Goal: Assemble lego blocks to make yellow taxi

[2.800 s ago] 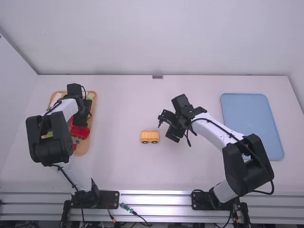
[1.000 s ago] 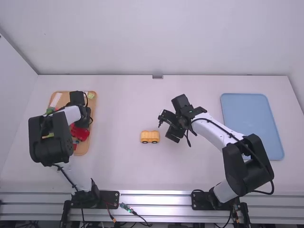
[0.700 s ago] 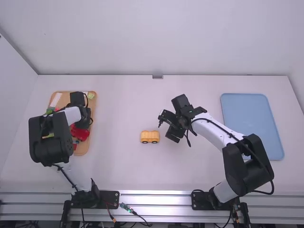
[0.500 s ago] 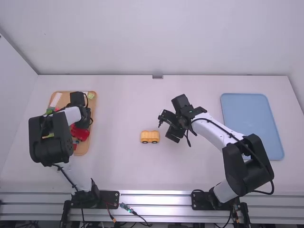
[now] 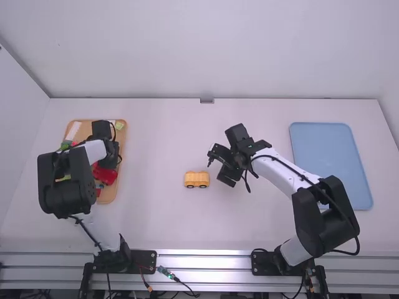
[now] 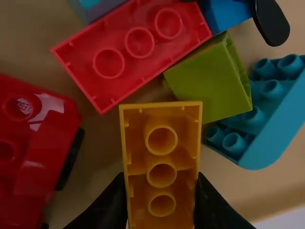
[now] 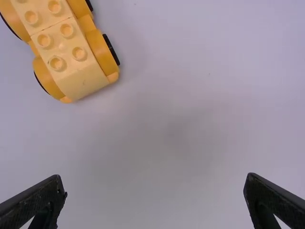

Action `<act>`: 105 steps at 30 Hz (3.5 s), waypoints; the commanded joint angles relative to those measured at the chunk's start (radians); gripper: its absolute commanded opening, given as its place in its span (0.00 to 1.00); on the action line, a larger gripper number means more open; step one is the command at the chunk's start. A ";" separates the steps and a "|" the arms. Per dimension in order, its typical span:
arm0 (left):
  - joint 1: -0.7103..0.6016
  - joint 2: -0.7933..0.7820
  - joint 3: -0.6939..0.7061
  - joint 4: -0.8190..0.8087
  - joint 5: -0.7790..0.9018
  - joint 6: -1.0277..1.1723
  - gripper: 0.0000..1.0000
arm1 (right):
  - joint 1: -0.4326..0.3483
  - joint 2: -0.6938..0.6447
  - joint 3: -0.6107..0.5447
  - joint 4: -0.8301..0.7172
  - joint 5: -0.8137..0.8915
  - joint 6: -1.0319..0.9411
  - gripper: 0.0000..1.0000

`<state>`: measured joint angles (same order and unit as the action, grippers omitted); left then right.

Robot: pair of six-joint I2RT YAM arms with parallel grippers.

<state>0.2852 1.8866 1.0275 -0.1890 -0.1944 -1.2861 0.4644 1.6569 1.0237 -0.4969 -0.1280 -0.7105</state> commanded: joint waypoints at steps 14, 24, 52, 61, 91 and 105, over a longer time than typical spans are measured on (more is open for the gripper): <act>-0.004 -0.113 -0.013 -0.044 0.002 0.111 0.20 | 0.000 -0.012 0.012 0.003 -0.005 0.004 0.99; -0.005 -0.212 -0.013 -0.076 0.109 0.294 0.02 | -0.001 -0.012 0.012 0.063 -0.005 0.106 0.99; -0.108 -0.636 -0.539 0.710 1.469 1.189 0.01 | -0.132 -0.011 0.075 0.321 -1.170 0.206 0.99; -0.306 -0.567 -0.542 0.838 1.533 1.242 0.01 | -0.102 -0.009 0.074 0.241 -1.337 0.012 0.98; -0.390 -0.377 -0.527 1.325 1.536 1.118 0.01 | -0.107 -0.009 0.040 0.502 -1.226 0.354 0.81; -0.390 -0.377 -0.456 1.256 1.518 1.120 0.01 | -0.112 -0.009 -0.101 0.981 -1.202 0.694 0.66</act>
<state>-0.0994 1.5043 0.5526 1.0657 1.3140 -0.1722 0.3565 1.6569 0.9428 0.4534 -1.3247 -0.1242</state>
